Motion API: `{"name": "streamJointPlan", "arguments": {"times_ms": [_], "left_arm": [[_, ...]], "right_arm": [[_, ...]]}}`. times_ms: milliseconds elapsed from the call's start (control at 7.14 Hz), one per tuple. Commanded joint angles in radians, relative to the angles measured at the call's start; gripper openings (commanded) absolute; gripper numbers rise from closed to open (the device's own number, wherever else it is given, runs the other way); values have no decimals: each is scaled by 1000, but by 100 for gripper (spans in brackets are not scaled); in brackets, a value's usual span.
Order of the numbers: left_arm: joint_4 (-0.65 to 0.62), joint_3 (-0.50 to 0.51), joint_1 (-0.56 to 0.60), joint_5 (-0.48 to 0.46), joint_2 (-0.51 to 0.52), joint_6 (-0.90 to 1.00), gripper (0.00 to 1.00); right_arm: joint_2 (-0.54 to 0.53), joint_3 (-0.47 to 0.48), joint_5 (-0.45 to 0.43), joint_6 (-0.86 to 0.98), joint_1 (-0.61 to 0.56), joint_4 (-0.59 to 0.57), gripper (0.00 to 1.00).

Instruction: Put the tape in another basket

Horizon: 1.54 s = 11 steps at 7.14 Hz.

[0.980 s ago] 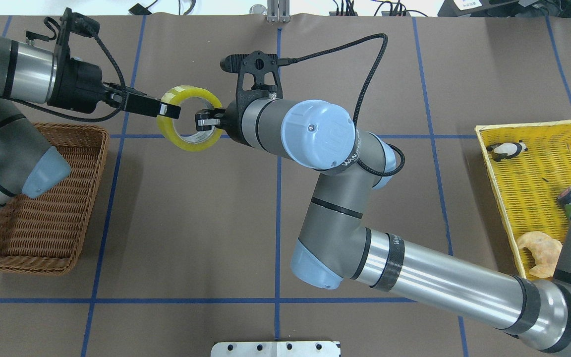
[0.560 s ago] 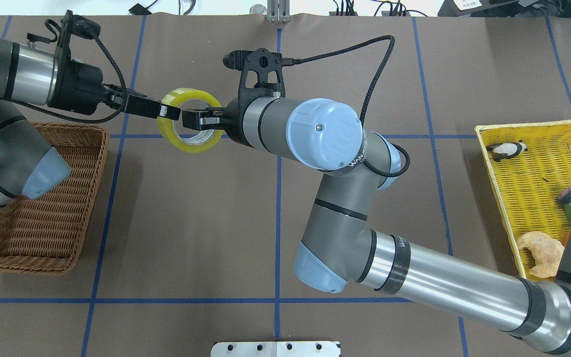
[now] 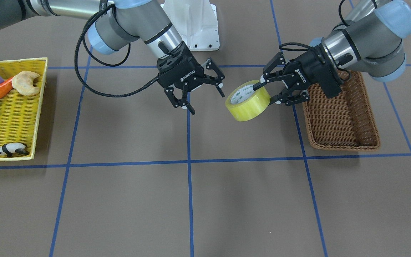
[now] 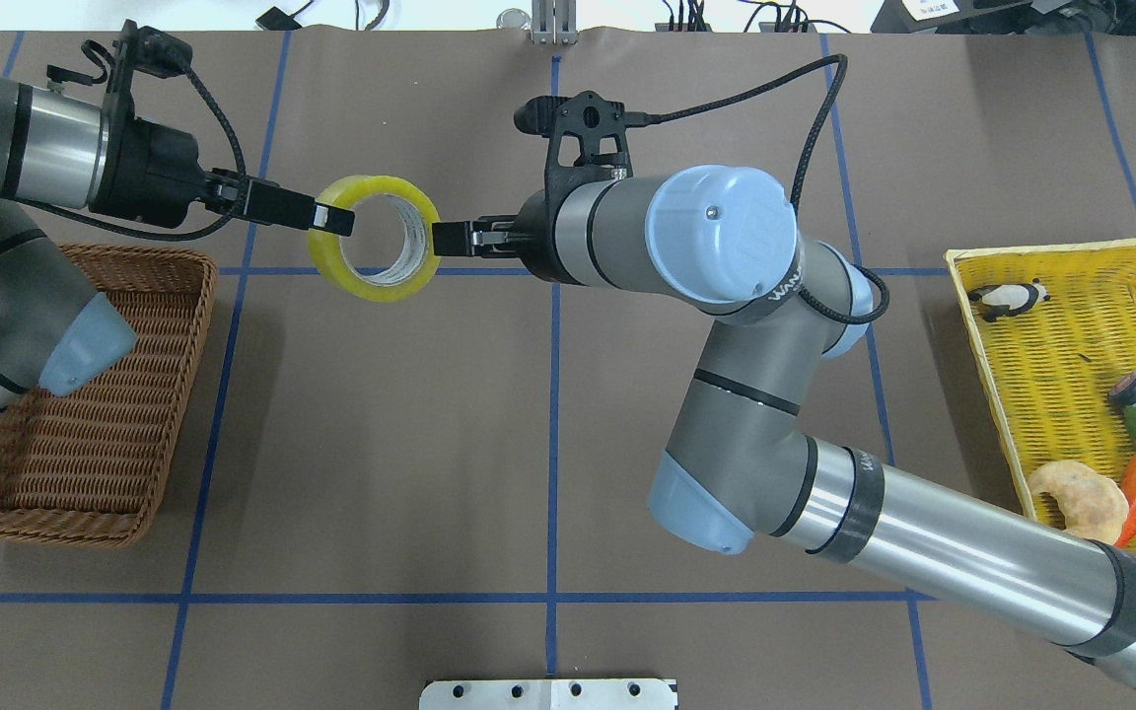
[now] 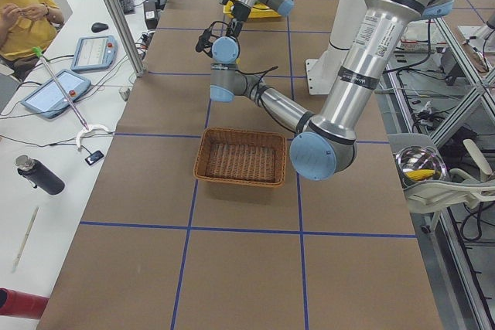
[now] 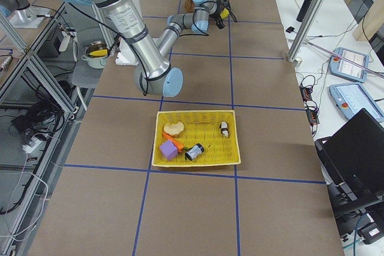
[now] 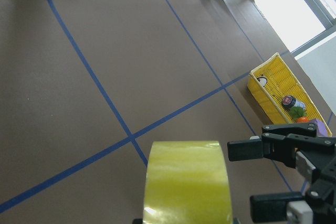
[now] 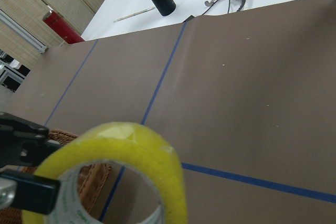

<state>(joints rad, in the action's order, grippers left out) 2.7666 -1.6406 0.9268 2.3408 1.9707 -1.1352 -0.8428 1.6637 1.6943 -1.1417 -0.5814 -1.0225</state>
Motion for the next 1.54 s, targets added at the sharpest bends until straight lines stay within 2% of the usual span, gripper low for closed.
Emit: {"name": "streamJointPlan", "arguments": {"times_ms": [0,280,560,700,980,1120,1400], "left_arm": [[10,-4,12,2,-15,-114,0],[108,-5,24,5,-91,-210,0],[264,-7,44,3,-198,-329,0],[331,-10,64,-3,-269,-383,0],[465,-10,70,-99,-408,-481,0],[534,-8,70,-141,-458,-583,0],[544,-42,70,-306,-557,-717,0]], "right_arm": [[-45,14,152,49,-160,-129,100],[-111,11,299,179,-338,-191,100],[-180,4,393,291,-473,-246,100],[-200,4,412,388,-513,-290,100],[-234,1,433,476,-581,-321,100],[-260,1,479,505,-628,-349,100],[-294,-13,563,727,-731,-463,100]]}}
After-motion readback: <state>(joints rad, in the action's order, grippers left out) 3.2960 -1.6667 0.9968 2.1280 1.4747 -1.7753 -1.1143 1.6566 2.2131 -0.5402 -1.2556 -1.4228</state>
